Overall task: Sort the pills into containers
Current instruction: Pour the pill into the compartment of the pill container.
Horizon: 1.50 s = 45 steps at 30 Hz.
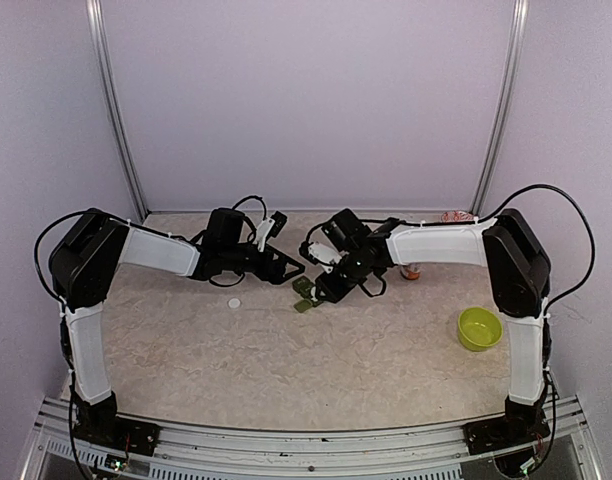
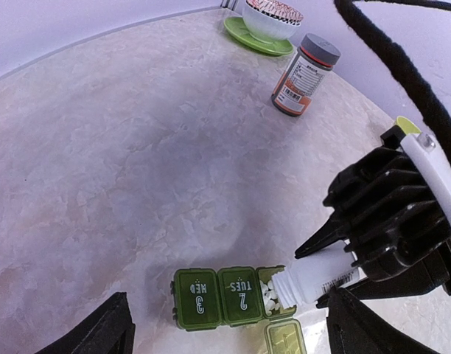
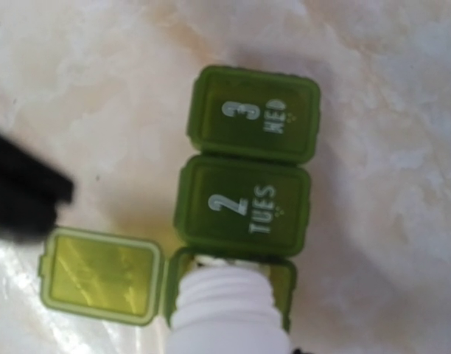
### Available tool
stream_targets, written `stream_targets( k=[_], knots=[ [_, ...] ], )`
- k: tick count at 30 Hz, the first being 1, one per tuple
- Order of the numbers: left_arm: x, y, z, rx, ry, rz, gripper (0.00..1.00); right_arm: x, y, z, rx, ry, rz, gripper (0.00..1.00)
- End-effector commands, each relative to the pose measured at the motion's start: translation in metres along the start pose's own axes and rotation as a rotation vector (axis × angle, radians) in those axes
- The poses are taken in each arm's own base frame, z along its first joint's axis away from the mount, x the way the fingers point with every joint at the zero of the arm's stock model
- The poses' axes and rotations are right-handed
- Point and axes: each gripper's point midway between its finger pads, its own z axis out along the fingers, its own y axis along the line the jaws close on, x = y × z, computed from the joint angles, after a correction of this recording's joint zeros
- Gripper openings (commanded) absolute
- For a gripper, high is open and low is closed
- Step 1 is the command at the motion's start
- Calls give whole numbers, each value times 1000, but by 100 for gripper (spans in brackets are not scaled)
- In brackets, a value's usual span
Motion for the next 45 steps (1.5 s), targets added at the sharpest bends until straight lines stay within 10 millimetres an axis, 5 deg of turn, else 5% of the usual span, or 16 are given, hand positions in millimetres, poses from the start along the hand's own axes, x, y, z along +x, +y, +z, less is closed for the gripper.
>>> stream_targets(
  k=[1, 30, 45],
  knots=[
    [-3, 4, 1, 4, -9, -1, 88, -14, 7, -17, -17, -65, -15, 29],
    [-6, 2, 0, 9, -20, -8, 89, -19, 2, -40, -4, -448, -63, 27],
    [-17, 3, -16, -61, -60, -41, 99, -15, 3, -62, -24, -704, -88, 27]
  ],
)
